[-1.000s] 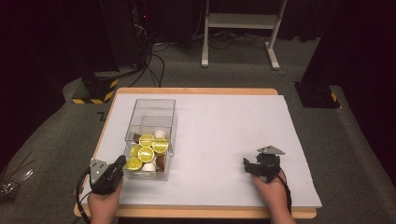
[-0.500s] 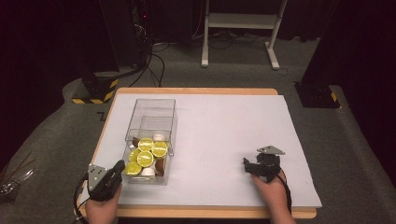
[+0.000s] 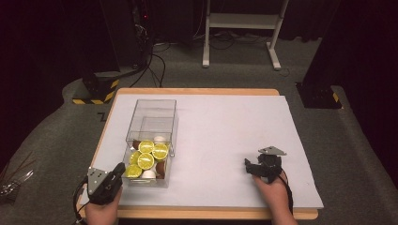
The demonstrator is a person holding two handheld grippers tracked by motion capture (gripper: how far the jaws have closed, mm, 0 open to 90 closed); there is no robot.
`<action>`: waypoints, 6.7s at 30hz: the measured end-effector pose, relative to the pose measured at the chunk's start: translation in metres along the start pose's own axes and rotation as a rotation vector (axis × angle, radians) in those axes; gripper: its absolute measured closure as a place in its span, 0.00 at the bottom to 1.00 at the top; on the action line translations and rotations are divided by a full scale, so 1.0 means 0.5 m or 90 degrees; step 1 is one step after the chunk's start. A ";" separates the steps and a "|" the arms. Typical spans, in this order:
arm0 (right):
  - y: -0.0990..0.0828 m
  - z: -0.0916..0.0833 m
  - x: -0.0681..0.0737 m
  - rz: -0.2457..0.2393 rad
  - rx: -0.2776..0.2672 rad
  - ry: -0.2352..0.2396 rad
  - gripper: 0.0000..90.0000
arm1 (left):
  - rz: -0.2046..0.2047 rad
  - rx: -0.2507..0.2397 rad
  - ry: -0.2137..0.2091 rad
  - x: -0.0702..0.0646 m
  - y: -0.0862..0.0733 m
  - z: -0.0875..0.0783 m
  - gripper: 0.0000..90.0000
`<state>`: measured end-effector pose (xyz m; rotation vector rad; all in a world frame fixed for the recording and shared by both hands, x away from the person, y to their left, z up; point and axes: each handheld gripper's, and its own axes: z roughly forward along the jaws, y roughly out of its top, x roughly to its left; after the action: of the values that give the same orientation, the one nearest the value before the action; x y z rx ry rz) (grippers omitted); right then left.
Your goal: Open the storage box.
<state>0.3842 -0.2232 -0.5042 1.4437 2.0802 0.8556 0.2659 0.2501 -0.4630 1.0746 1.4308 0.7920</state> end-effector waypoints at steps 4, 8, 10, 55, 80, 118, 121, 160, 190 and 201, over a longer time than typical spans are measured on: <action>0.000 0.000 0.000 0.000 0.000 0.000 0.19 | 0.001 0.002 0.001 0.000 0.000 -0.002 0.95; 0.000 0.000 0.000 0.000 0.001 0.001 0.19 | 0.000 0.004 0.002 0.000 0.001 -0.002 0.95; 0.000 0.000 0.000 0.001 0.001 0.001 0.19 | 0.002 0.005 0.002 0.000 0.001 -0.002 0.95; 0.001 -0.014 0.007 -0.026 -0.014 0.038 0.36 | -0.005 -0.032 -0.016 0.048 0.069 0.011 0.71; 0.092 -0.076 0.213 -0.114 -0.121 0.218 0.43 | 0.028 0.104 0.045 0.157 -0.021 0.109 0.54; 0.168 -0.085 0.423 -0.210 -0.160 0.350 0.37 | 0.031 0.127 0.055 0.155 -0.026 0.115 0.41; 0.178 -0.084 0.442 -0.216 -0.155 0.357 0.36 | 0.032 0.129 0.054 0.156 -0.026 0.115 0.41; 0.253 -0.014 0.621 -0.284 -0.049 0.350 0.21 | 0.013 0.126 0.044 0.161 -0.022 0.112 0.41; 0.240 0.014 0.650 -0.330 0.004 0.308 0.42 | 0.005 0.122 0.043 0.163 -0.020 0.112 0.41; 0.243 0.003 0.640 -0.312 -0.027 0.318 0.42 | 0.011 0.127 0.043 0.162 -0.021 0.111 0.41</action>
<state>0.3553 0.1089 -0.4262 0.6754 2.5957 1.1141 0.3219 0.3159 -0.5112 1.2220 1.5850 0.7149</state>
